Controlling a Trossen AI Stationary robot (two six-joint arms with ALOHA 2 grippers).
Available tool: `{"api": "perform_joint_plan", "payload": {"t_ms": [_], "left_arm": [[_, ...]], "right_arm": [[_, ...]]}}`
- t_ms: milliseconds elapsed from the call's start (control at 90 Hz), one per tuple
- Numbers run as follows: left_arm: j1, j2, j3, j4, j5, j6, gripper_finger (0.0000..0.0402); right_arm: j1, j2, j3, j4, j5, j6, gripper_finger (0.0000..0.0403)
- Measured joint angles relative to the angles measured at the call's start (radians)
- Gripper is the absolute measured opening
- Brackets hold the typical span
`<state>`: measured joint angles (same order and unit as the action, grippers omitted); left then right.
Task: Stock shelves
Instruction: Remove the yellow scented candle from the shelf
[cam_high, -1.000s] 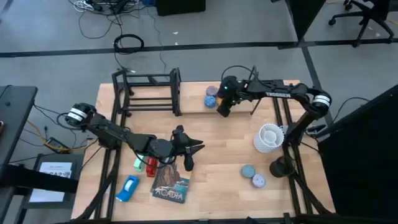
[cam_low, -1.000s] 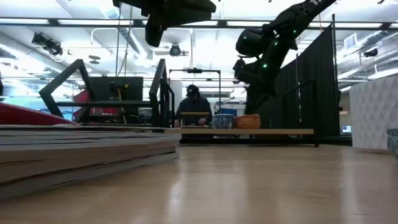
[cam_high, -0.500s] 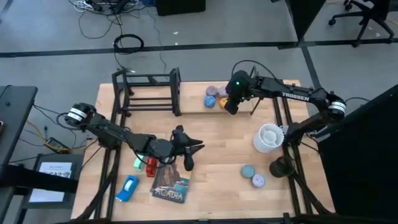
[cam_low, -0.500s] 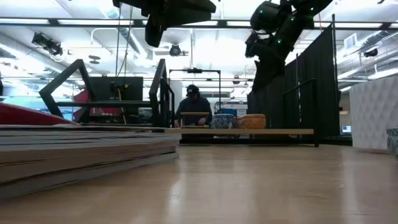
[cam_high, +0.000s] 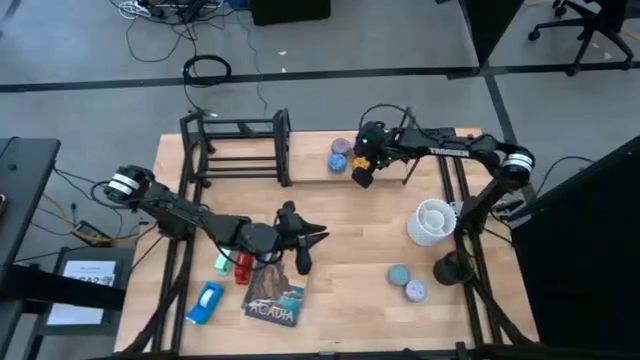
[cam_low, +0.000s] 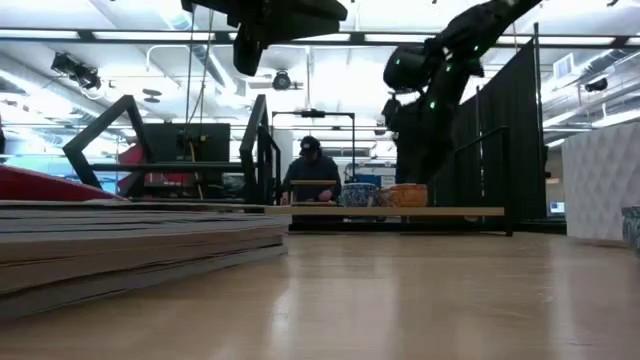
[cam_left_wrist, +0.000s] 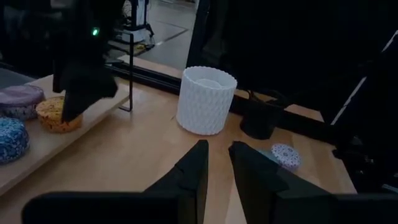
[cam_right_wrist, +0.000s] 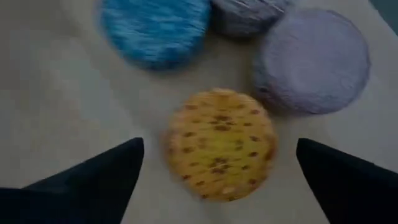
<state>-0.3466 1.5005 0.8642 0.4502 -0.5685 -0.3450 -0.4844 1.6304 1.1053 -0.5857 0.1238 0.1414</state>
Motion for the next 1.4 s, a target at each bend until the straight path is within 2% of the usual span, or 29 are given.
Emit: {"api": "perform_joint_plan", "payload": {"t_ms": [322, 578, 811, 922, 1100, 1244, 1400], "left_arm": [[0.000, 0.000, 0.000, 0.001, 0.000, -0.003, 0.0053], [0.000, 0.000, 0.000, 0.000, 0.000, -0.003, 0.0053], [0.000, 0.000, 0.000, 0.001, 0.000, -0.006, 0.0053], [0.000, 0.000, 0.000, 0.001, 0.000, -0.007, 0.0053], [0.000, 0.000, 0.001, 0.001, 0.000, -0.008, 0.0053], [0.000, 0.000, 0.001, 0.002, 0.001, -0.008, 0.0053], [0.000, 0.000, 0.001, 0.001, 0.000, -0.008, 0.0053]], "right_arm": [[0.001, 0.084, 0.001, 0.035, 0.002, 0.057, 0.0361], [0.000, 0.078, 0.005, 0.054, 0.013, 0.049, 0.0262], [0.045, 0.054, 0.006, -0.018, -0.026, 0.047, 0.0261], [0.108, 0.011, 0.006, -0.106, -0.049, 0.037, 0.0261], [0.279, -0.070, 0.004, -0.194, -0.062, 0.065, 0.0261], [0.459, -0.087, -0.027, -0.150, -0.076, 0.122, 0.0261], [0.637, -0.079, -0.118, 0.003, -0.078, 0.221, 0.0261]]}}
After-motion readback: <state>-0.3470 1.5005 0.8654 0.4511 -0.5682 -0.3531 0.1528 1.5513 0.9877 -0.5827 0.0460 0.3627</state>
